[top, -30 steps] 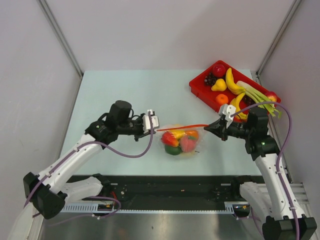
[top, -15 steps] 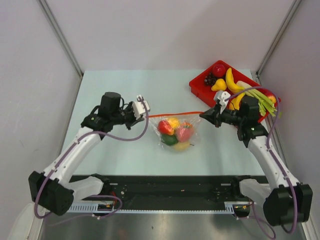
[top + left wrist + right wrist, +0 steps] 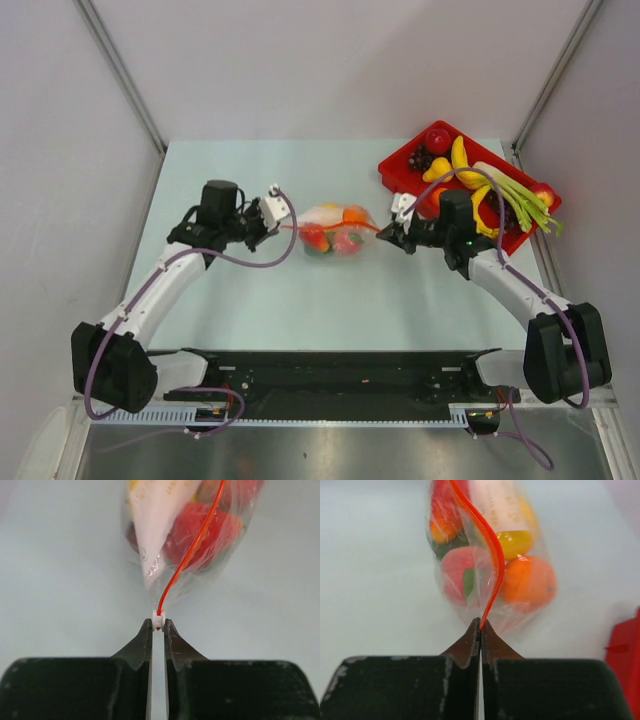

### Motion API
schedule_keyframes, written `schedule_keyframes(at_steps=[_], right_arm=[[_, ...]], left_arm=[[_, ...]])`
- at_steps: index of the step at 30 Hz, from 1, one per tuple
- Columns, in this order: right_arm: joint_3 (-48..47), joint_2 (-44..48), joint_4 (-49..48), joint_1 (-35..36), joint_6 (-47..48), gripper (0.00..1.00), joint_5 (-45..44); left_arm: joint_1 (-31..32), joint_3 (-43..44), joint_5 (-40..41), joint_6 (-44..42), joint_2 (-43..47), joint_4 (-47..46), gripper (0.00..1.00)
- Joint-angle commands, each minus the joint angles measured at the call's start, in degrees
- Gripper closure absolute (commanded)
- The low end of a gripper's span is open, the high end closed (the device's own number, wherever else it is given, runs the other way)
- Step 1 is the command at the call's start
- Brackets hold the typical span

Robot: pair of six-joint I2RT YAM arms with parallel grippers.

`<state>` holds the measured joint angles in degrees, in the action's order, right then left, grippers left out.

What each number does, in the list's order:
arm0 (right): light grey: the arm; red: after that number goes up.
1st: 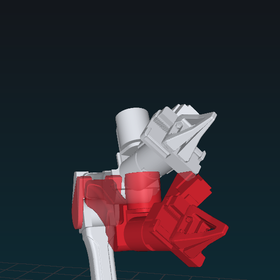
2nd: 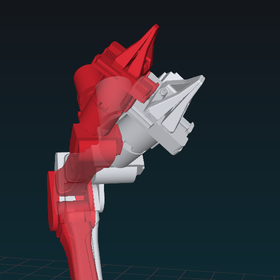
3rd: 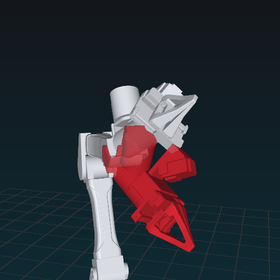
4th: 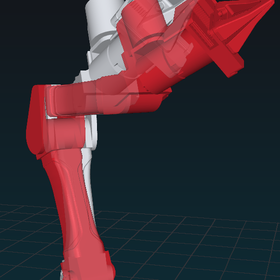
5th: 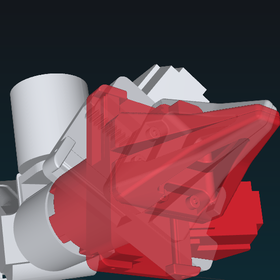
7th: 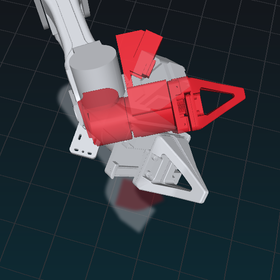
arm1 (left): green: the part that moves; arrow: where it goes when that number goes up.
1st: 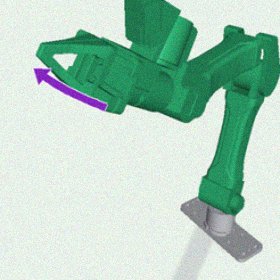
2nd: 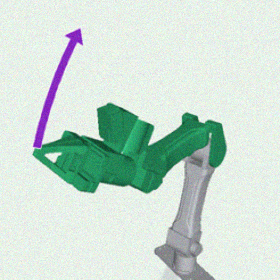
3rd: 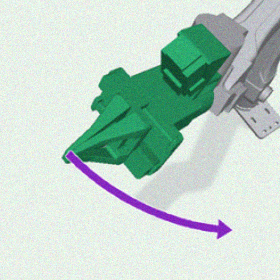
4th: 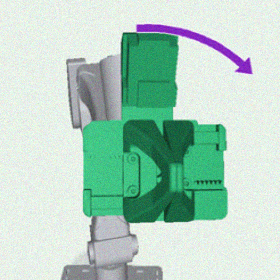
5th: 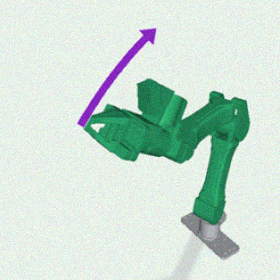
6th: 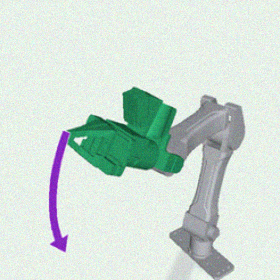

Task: Place the food in the zip-top bag and seal the zipper
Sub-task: Place the zipper food storage bag at the center of the board.

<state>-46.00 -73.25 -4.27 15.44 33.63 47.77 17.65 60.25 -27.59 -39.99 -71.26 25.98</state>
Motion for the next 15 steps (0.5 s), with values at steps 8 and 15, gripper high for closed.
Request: schedule_keyframes(at_steps=[8, 15], right_arm=[[6.08, 2.58, 29.23, 9.78, 26.05, 1.0, -1.27], [9.08, 9.96, 36.96, 12.59, 28.43, 0.48, -3.38]], left_arm=[[9.22, -20.51, -1.68, -6.16, 15.18, 6.72, 1.0], [13.82, -25.89, 2.63, -2.21, 21.34, 6.36, 0.82]])
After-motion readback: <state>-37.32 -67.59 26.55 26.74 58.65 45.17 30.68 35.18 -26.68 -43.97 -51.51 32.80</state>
